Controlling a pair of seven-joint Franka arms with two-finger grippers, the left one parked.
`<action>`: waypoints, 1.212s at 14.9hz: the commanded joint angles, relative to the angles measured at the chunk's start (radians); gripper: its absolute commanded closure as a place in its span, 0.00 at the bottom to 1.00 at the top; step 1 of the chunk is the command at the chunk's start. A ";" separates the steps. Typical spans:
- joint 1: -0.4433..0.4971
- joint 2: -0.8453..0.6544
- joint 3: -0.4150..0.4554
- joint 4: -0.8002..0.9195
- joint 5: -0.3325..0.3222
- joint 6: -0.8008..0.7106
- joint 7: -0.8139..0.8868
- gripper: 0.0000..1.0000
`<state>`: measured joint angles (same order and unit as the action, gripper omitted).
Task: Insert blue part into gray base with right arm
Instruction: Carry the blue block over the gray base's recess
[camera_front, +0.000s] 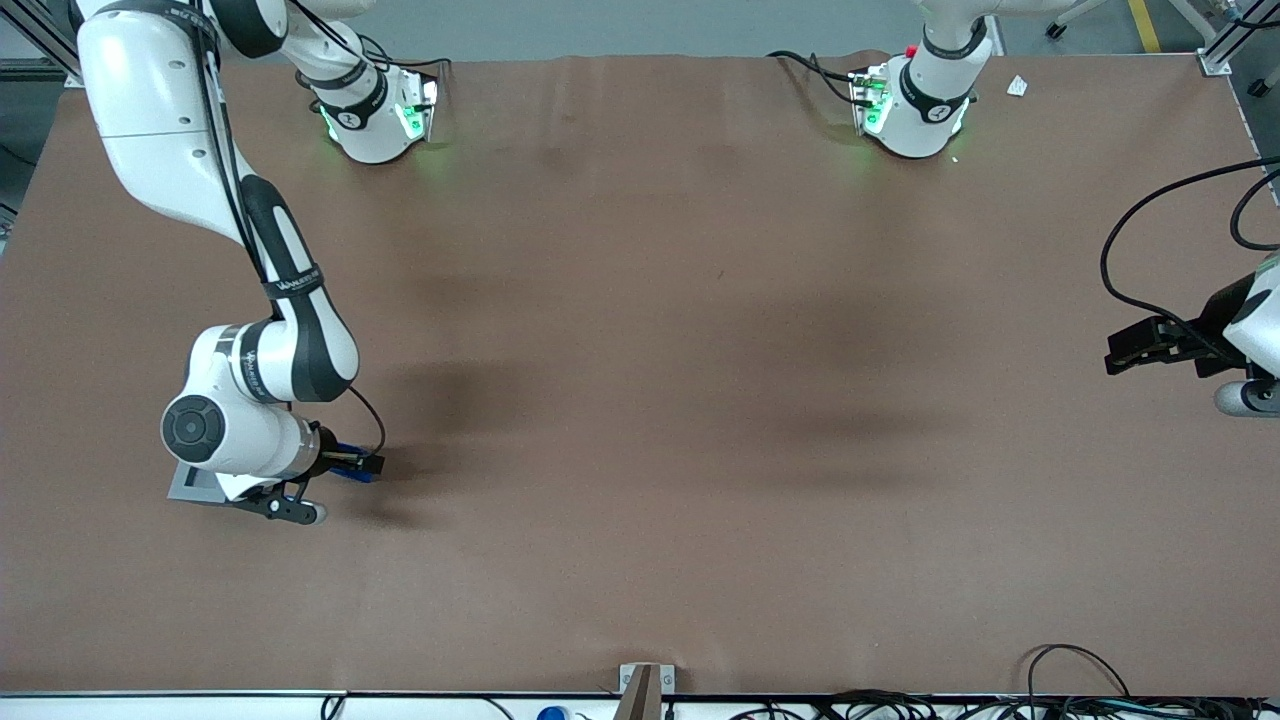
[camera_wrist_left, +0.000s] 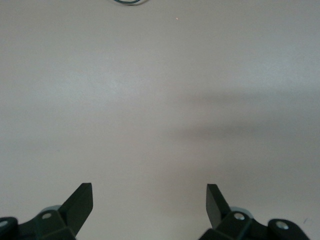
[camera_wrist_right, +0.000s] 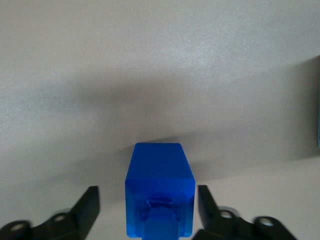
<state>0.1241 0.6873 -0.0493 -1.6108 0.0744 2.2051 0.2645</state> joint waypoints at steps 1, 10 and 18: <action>-0.020 -0.008 0.006 -0.008 -0.007 0.001 -0.010 0.29; -0.040 -0.052 0.000 0.113 -0.005 -0.208 -0.021 1.00; -0.236 -0.144 0.000 0.233 -0.058 -0.384 -0.341 1.00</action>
<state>-0.0712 0.5268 -0.0667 -1.3676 0.0335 1.8087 -0.0397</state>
